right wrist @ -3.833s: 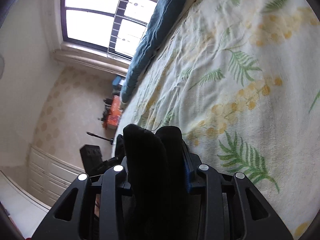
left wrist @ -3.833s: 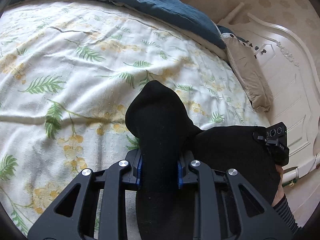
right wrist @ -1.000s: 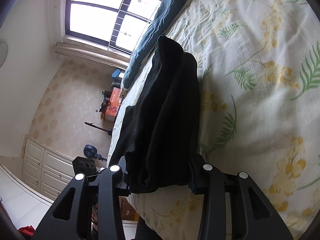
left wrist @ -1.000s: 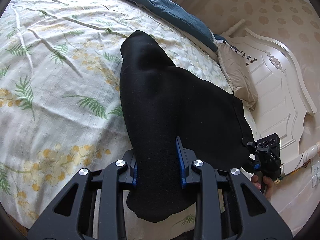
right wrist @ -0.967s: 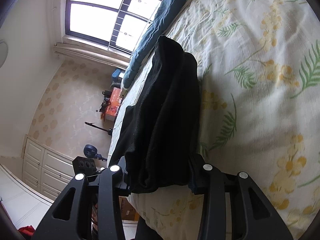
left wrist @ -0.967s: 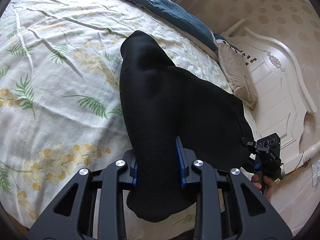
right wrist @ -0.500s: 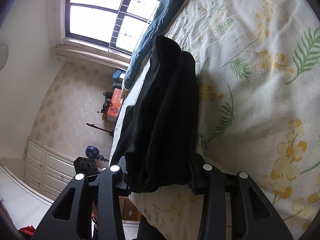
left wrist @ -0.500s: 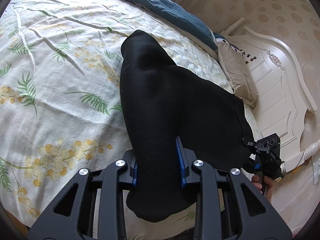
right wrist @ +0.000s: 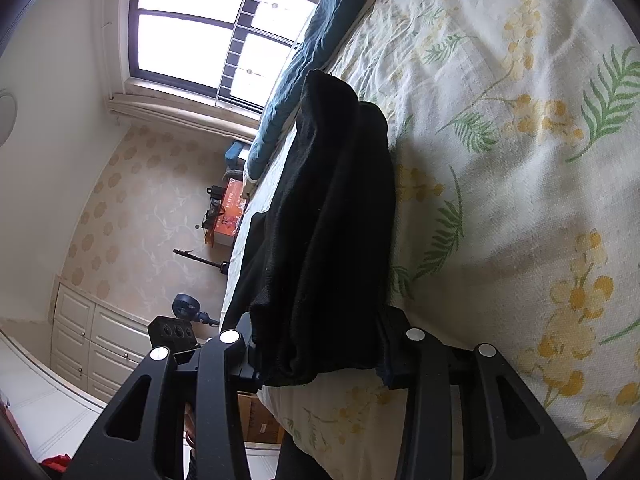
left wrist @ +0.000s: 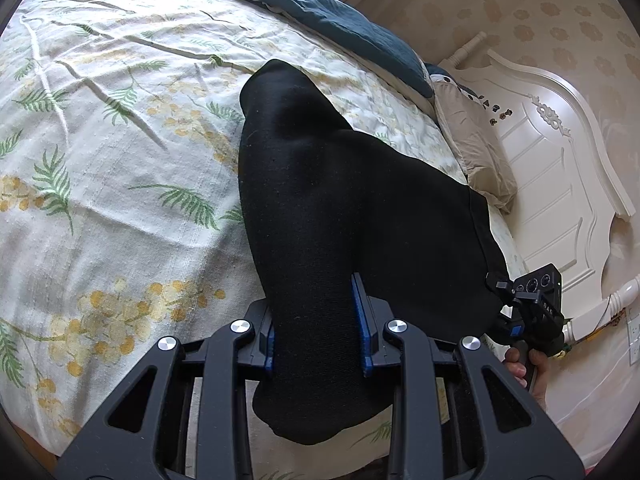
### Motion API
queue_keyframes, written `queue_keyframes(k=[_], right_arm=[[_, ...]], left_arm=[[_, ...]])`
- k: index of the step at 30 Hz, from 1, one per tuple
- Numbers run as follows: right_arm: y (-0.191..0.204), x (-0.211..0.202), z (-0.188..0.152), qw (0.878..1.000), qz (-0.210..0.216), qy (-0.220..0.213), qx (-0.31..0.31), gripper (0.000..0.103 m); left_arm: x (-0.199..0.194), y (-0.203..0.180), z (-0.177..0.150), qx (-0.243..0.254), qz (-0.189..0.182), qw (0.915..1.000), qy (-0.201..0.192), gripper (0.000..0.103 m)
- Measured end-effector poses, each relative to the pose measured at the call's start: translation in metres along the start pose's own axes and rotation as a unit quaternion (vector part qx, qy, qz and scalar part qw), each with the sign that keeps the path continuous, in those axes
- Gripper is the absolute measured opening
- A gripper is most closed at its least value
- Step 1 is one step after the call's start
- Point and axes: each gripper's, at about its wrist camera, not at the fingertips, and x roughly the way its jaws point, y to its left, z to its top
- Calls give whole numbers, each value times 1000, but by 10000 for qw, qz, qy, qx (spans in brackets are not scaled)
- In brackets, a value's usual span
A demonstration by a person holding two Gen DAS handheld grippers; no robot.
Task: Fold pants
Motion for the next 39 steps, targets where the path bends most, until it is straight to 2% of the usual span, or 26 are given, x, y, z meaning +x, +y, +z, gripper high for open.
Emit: queue_keyframes(k=[7,10,11,12,13,14,15,18,22,25,29,30,31,32,33,34,36,39], right_arm=[[-1,-3,-2,10000,-12,9,7,40],[-6,-3,-1,10000,-32,21,42,44],[-5,-5,-1,10000,-53,33,-5,47],[-3,-6,-1,9999,-91,41,-60,52],[-1,-9,0,9998,-123,56,-143,55],[1,-13,1,9996,-149,54,-233,62],[4,-15,3,9995,-158,33,-285,69],[4,-22,22,9992,-160,-5,-365,77],[-5,-8,57,9990,-231,24,-379,78],[-9,14,83,9984,-301,155,-461,78],[-9,40,109,9991,47,297,-298,78],[-8,44,112,9989,135,365,-275,76],[-9,47,114,9987,107,401,-303,67],[-10,54,115,9980,-38,525,-341,44],[-11,56,114,9979,-64,541,-337,39],[-12,56,112,9981,-57,519,-340,37],[-17,52,108,9985,44,450,-307,36],[-18,48,104,9987,143,375,-312,35]], left_arm=[[-2,-1,-2,29,12,10000,-1,29],[-4,1,-4,168,-37,9998,-109,39],[-5,1,-4,198,-57,9997,-145,45],[-8,3,-6,236,-106,9995,-191,60],[-12,6,-7,256,-157,9993,-215,71],[-17,10,-7,252,-220,9990,-290,83],[-21,14,-7,248,-247,9988,-353,85],[-22,30,6,231,-460,9981,-350,91],[5,51,40,78,-451,9988,-145,91],[27,53,69,141,-471,9988,-43,91],[53,48,100,355,-299,9987,193,91],[58,47,105,381,-263,9987,232,91],[63,46,110,438,-201,9985,244,91],[66,43,112,503,-122,9984,237,79],[69,41,113,602,-43,9979,252,52],[73,39,113,678,-136,9969,372,41],[75,43,113,576,-314,9970,417,34],[72,40,111,664,-283,9967,361,33]])
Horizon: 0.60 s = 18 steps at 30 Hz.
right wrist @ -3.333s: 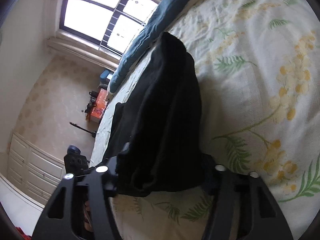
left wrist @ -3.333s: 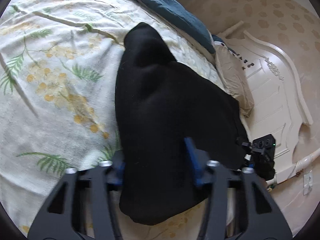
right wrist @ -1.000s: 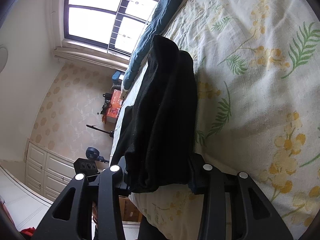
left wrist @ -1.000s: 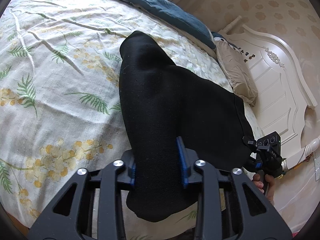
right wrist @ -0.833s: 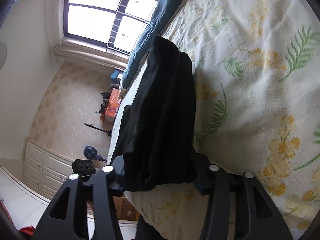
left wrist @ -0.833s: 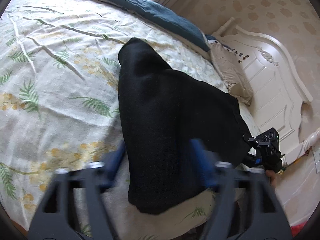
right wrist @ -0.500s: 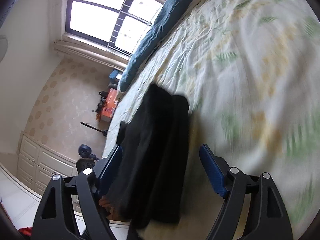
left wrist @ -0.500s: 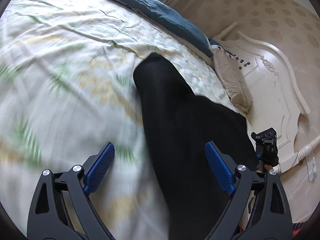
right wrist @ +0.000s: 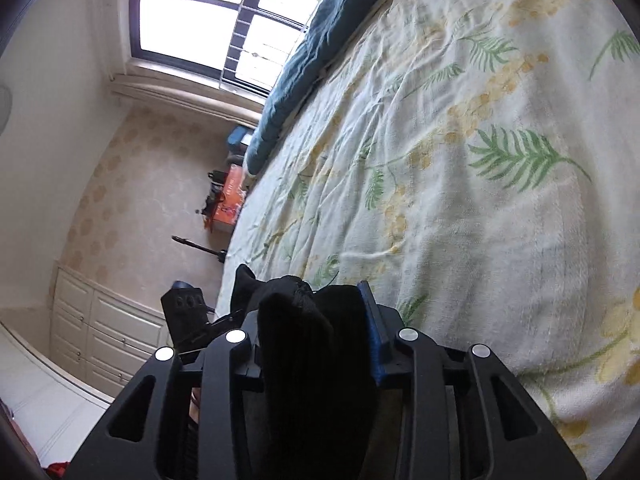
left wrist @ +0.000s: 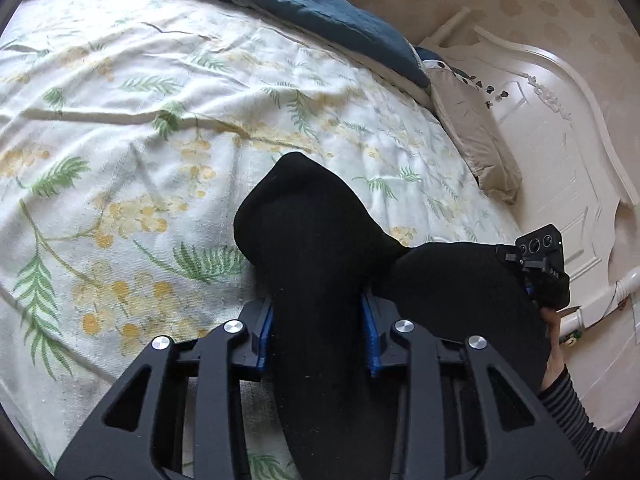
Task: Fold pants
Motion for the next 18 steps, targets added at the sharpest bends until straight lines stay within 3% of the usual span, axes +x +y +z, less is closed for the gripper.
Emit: queue_keyframes(k=[2,4,9,10,13,14,15,16,18], right_arm=[[-2,-1,-1,10000,64,-9,2,35],[-3,-1,-2,10000,64,-5,56,36],[0,-18,-13,9994,312,68,118,67],[3,-20,-18,9995,295,126,39,69],[11,-24,-38,9991,152,305,-262,70],[13,-25,-44,9987,63,327,-376,65],[15,-24,-49,9980,-130,360,-503,51],[13,-24,-54,9974,-247,406,-535,46],[6,-27,-58,9986,-125,337,-385,36]], left_arm=[[-1,-1,2,-17,31,10000,-50,38],[-1,1,4,-3,219,9996,-188,57],[-11,9,-2,-408,-309,9984,-255,80],[-13,6,-7,-349,-376,9984,-230,82],[-16,-11,-28,129,-258,9995,-90,82],[-16,-17,-34,328,-111,9994,-88,78],[-16,-21,-38,492,19,9988,-79,68],[-15,-25,-42,603,94,9981,-77,65],[-16,-24,-44,557,-14,9984,-103,53]])
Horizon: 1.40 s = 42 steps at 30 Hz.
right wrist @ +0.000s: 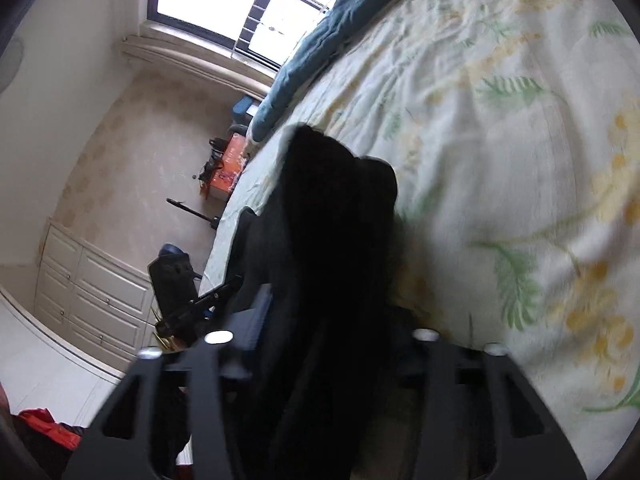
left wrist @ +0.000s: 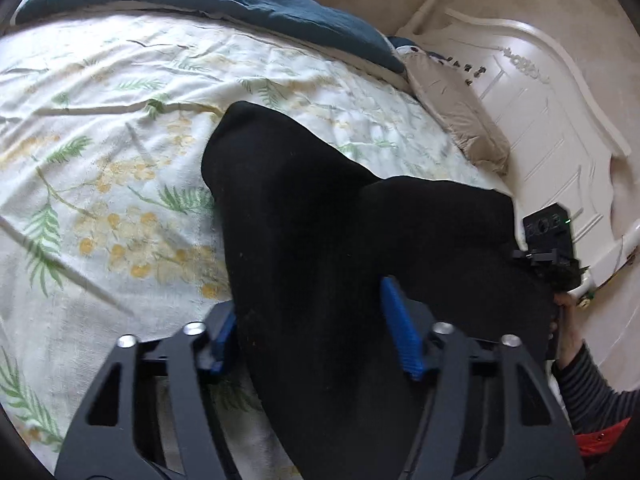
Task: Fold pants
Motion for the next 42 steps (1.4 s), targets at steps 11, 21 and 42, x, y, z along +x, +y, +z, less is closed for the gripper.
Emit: queue_keyframes(k=[11,21,42], right_arm=[[-3,-10,-3,9997,201,-68,112,48],[8,-20,-34,9996,-29,-166,-239,50],[-1,-23,-36,9996,66,-223,-158,42]], left_arm=[[-8,7,-9,-366,-168,9992,-47,69],[-21,-7,-36,-225,218,9991,-299,66],[-22,-7,-38,-246,-59,9992,-309,55]])
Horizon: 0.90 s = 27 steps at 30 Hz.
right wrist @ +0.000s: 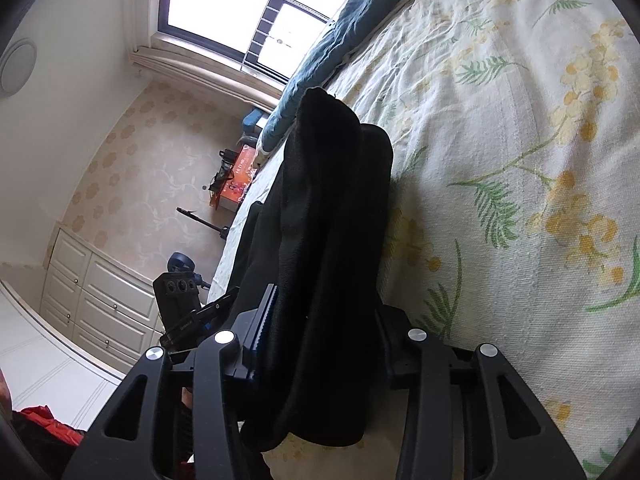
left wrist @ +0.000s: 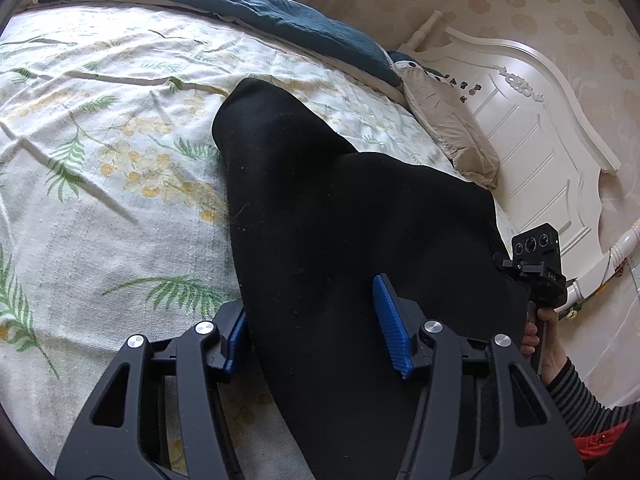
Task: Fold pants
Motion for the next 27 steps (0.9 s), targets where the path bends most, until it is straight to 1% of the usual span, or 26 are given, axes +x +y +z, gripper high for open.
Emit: queue_keyframes(k=[7,9,10,12,13,14,16,18,19,20,21,23,24,25,27], right_arm=[[1,-1,0,10000,29,-13,-6,43],[2,-2,0,10000,66,-34,-12,46],[3,-3,-1,10000,53,-49,-4,46],[6,-6,-3,9999,-13,-134,15,50],[8,-8,-5,9998,-45,-201,21,51],[10,-12,-7,9995,-103,-295,33,54],[14,-20,-14,9987,-231,-455,43,57],[21,-27,-22,9976,-381,-574,-13,67],[26,-31,-28,9965,-559,-622,-74,70],[31,-33,-32,9952,-734,-642,-132,74],[39,-35,-39,9912,-1122,-650,-269,77],[50,-37,-50,9815,-1722,-681,-480,81],[55,-38,-56,9764,-1953,-756,-524,82],[58,-39,-61,9734,-2069,-833,-528,83],[65,-41,-73,9656,-2341,-1035,-451,84]], left_arm=[[-1,2,-1,-2,32,10000,-47,58],[-3,2,-1,-2,170,9998,-133,69],[-6,1,-2,-12,268,9995,-181,72],[-10,0,-5,-47,404,9989,-222,83],[-13,-2,-7,-63,492,9985,-236,86],[-16,-4,-8,-58,596,9979,-233,92],[-23,-10,-13,-35,965,9950,-237,95],[-30,-19,-21,39,1417,9896,-262,98],[-35,-25,-26,97,1643,9859,-315,98],[-39,-29,-30,120,1780,9833,-357,99],[-44,-36,-34,132,1951,9799,-400,100],[-53,-48,-44,142,2260,9727,-506,100],[-57,-54,-48,145,2385,9694,-555,100],[-61,-62,-54,158,2544,9650,-617,100],[-66,-70,-61,184,2745,9589,-698,100]])
